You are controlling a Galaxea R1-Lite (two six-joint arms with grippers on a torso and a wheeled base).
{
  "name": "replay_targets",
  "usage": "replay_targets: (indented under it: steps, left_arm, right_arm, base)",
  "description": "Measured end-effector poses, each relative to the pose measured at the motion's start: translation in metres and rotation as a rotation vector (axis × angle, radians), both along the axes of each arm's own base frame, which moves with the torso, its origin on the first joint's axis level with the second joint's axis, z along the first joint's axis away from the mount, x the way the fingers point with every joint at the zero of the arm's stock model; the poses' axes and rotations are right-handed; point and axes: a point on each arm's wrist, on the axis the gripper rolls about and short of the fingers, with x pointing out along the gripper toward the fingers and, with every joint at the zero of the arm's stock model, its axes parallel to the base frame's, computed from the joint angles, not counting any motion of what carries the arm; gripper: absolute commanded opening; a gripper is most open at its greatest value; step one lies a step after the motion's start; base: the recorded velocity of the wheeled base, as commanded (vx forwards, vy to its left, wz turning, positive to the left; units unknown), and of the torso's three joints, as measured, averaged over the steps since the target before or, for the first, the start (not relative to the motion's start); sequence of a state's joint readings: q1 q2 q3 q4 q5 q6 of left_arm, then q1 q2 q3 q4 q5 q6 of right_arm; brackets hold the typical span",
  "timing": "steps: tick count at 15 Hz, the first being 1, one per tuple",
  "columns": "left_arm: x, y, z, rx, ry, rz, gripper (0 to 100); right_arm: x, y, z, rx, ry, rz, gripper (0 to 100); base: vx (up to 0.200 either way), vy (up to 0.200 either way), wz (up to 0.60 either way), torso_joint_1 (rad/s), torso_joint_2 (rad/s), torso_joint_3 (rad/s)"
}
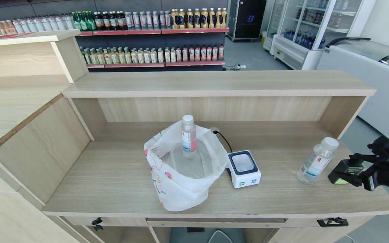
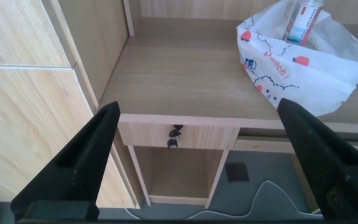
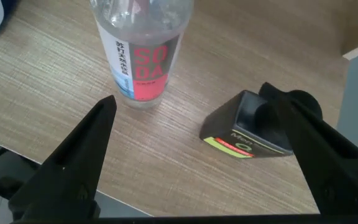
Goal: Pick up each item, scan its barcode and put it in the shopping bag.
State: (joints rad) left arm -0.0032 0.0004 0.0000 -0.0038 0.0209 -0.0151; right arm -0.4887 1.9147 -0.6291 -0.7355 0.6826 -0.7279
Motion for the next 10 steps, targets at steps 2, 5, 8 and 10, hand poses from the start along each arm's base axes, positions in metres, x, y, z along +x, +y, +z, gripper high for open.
replay_targets:
  steps: [2,5,8,10]
  left_arm:
    - [0.0,0.0,0.0,0.0,0.0,0.0,100]
    - [0.0,0.0,0.0,0.0,0.0,0.0,100]
    - [0.0,0.0,0.0,0.0,0.0,0.0,100]
    - [0.0,0.0,0.0,0.0,0.0,0.0,100]
  right_arm:
    - [0.009,0.006,-0.008,0.0,0.001,0.031,100]
    - [0.024,0.021,-0.018,0.004,0.003,0.092,100]
    - [0.034,0.032,-0.025,0.012,0.015,0.134,100]
    - [0.04,0.039,-0.027,0.009,0.008,0.158,100]
  base:
    - [0.0,0.0,0.0,0.0,0.0,0.0]
    - [0.0,0.0,0.0,0.0,0.0,0.0]
    - [0.0,0.0,0.0,0.0,0.0,0.0]
    - [0.0,0.0,0.0,0.0,0.0,0.0]
